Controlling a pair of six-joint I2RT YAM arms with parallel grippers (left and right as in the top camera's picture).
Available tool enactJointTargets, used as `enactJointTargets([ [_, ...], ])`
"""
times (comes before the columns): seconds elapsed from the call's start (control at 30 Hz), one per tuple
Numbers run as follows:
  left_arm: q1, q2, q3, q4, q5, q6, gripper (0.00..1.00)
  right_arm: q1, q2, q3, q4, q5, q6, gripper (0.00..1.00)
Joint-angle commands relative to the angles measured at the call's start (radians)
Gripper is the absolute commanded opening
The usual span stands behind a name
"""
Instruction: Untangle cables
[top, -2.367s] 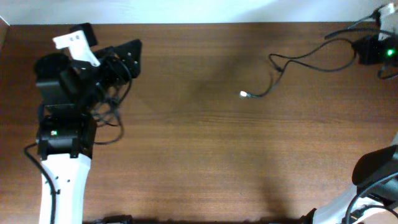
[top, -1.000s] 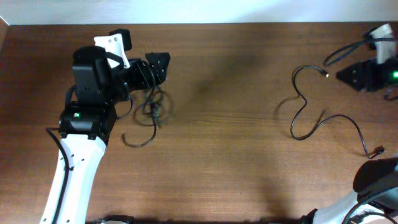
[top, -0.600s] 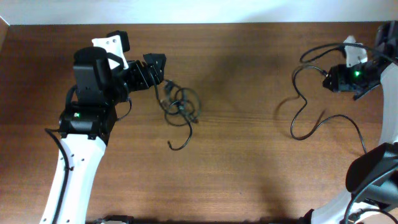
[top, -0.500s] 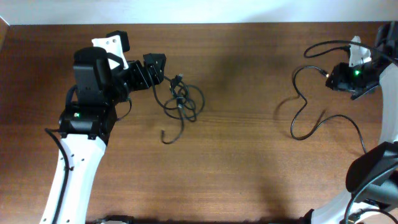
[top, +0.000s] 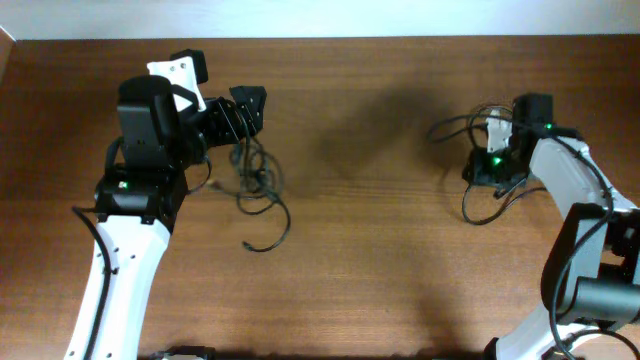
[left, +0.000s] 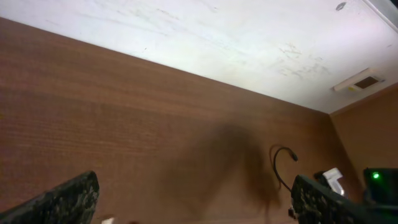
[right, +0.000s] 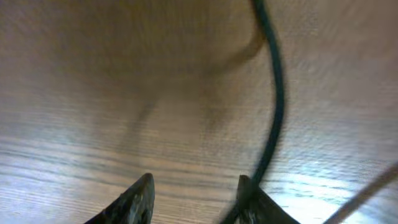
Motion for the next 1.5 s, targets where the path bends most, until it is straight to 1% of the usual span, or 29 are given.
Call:
enactJointTargets([
  [0.0, -0.001, -0.002, 0.019, 0.005, -0.003, 0.008, 0.99, 0.001, -0.007, -0.045, 0.041, -0.007, 0.008, 0.04],
  [0.07, -0.001, -0.002, 0.019, 0.005, -0.003, 0.008, 0.99, 0.001, -0.008, -0.045, 0.061, -0.027, 0.007, 0.04],
  [0.17, -0.001, -0.002, 0.019, 0.005, -0.003, 0.009, 0.99, 0.001, -0.018, -0.025, 0.119, -0.227, -0.052, 0.04],
  [0.23, -0.001, -0.002, 0.019, 0.005, -0.003, 0.009, 0.99, 0.001, -0.031, 0.014, 0.138, -0.324, -0.056, 0.04],
  [0.37, -0.001, -0.002, 0.019, 0.005, -0.003, 0.008, 0.99, 0.001, -0.065, 0.188, 0.072, -0.373, -0.056, 0.04],
  [0.5, -0.001, -0.002, 0.019, 0.005, -0.003, 0.008, 0.99, 0.001, -0.098, 0.436, -0.04, -0.369, -0.082, 0.04],
  [0.53, -0.001, -0.002, 0.019, 0.003, -0.003, 0.008, 0.99, 0.0, -0.101, 0.492, -0.067, -0.365, -0.095, 0.04],
  [0.63, -0.001, -0.002, 0.019, -0.006, -0.003, 0.008, 0.99, -0.001, -0.103, 0.669, -0.158, -0.267, -0.098, 0.04],
  [0.67, -0.001, -0.002, 0.019, -0.006, -0.003, 0.008, 0.99, -0.001, -0.103, 0.723, -0.188, -0.233, -0.116, 0.04],
  [0.73, -0.001, -0.002, 0.019, -0.006, -0.003, 0.009, 0.99, -0.001, -0.103, 0.817, -0.252, -0.169, -0.201, 0.04],
  [0.83, -0.001, -0.002, 0.019, -0.01, -0.003, 0.008, 0.99, -0.009, -0.104, 0.908, -0.32, 0.016, -0.253, 0.04],
  [0.9, -0.001, -0.002, 0.019, -0.01, -0.003, 0.008, 0.99, -0.037, -0.104, 0.94, -0.351, 0.064, -0.299, 0.04],
  [0.97, -0.001, -0.002, 0.019, -0.01, -0.003, 0.008, 0.99, -0.096, -0.104, 0.95, -0.374, 0.081, -0.319, 0.04],
  [1.07, -0.001, -0.002, 0.019, -0.01, -0.003, 0.008, 0.99, -0.224, -0.104, 0.95, -0.407, 0.076, -0.33, 0.04],
  [1.23, -0.001, -0.002, 0.019, -0.01, -0.002, 0.008, 0.99, -0.417, -0.107, 0.951, -0.448, 0.073, -0.473, 0.04],
  [1.4, -0.002, -0.002, 0.019, -0.029, 0.001, 0.004, 0.99, -0.664, -0.107, 0.951, -0.421, 0.075, -0.471, 0.04],
  [1.47, -0.002, -0.002, 0.019, -0.029, 0.002, -0.017, 0.99, -0.75, -0.105, 0.951, -0.409, 0.041, -0.464, 0.04],
])
